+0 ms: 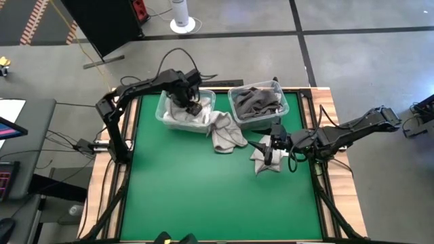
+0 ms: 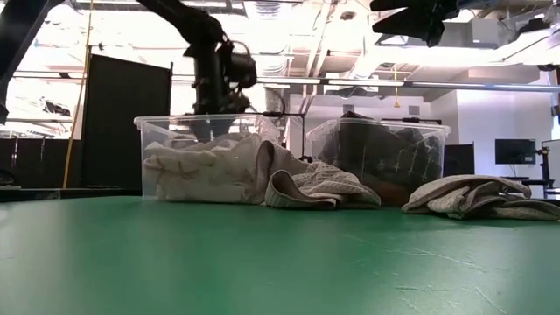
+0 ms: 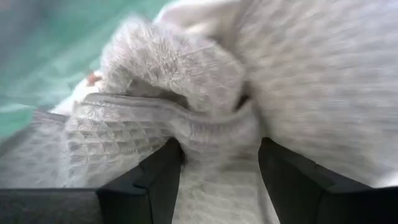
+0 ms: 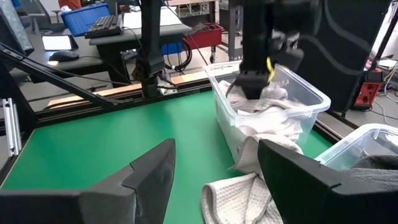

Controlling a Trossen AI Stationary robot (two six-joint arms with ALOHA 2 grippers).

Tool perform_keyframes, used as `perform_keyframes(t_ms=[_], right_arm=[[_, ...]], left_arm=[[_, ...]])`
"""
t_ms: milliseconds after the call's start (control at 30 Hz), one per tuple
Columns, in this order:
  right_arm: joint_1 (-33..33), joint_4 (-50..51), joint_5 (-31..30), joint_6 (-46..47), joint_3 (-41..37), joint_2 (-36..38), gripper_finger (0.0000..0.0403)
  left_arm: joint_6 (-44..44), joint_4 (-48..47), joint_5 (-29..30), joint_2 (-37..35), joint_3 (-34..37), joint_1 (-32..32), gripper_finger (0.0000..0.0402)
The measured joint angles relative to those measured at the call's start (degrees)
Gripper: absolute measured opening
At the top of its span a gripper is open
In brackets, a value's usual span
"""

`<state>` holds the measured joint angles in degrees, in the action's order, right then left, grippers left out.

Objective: Sort towels by color in basket
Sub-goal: Put the gray microfiber towel into the left transparent bin

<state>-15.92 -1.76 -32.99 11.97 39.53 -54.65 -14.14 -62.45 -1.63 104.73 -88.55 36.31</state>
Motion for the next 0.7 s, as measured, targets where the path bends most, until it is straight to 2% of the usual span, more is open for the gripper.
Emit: perform_keyframes(t_ms=[233, 433, 600, 700], right_arm=[[0.0, 0.7, 0.0, 0.0, 0.0, 0.0, 0.0272], [0.0, 1.6, 0.0, 0.0, 0.0, -0.7, 0.0272], [0.9, 1.4, 0.0, -0.3, 0.0, -0.9, 0.0272], [1.1, 1.4, 0.0, -0.3, 0.0, -0.9, 0.0272]], left_arm=[[2.9, -8.8, 0.2, -0.1, -11.0, -1.1, 0.0204], [6.4, -10.7, 1.0, -0.1, -17.4, -5.0, 0.0204], [10.4, -8.1, 10.4, -0.2, -19.7, -12.1, 0.0204], [13.6, -5.3, 12.9, -0.1, -19.7, -17.2, 0.0204]])
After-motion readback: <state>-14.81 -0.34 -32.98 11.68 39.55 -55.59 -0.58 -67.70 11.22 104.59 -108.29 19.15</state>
